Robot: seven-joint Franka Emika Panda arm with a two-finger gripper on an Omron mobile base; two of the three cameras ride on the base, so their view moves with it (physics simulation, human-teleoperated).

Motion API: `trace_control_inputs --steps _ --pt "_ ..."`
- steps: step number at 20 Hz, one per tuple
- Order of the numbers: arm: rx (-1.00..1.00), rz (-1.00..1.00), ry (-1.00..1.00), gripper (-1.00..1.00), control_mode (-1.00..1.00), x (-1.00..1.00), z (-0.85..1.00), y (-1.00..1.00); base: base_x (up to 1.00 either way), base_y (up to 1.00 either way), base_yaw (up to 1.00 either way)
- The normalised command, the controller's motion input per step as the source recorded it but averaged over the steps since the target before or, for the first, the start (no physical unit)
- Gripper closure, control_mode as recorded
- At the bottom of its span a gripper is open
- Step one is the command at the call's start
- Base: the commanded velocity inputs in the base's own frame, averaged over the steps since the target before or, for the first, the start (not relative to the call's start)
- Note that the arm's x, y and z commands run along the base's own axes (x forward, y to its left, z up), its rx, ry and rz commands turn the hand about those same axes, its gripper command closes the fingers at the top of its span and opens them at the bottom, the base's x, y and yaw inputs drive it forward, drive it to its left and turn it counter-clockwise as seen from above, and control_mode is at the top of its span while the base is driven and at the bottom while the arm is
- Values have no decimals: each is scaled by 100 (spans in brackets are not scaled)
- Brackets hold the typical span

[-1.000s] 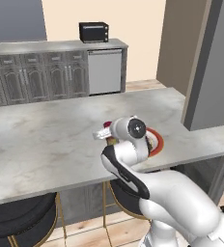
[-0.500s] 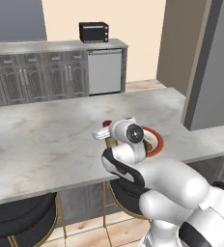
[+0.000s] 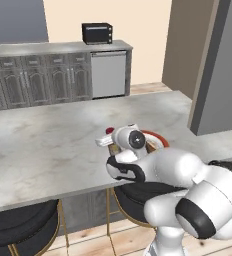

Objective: Move the hot dog bun to the plate on the dining table and place the condiment next to that plate. Then navigate to the fridge and take the sausage and place it on the plate as well.

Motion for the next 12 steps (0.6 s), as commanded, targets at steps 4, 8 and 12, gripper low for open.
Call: trace_control_inputs --steps 4,8,12 --pt "0 0 7 100 -100 17 -33 1 0 0 0" --pt "0 0 6 100 -100 10 -29 0 0 0 0" --pt "0 0 1 100 -100 7 -20 3 0 0 0"
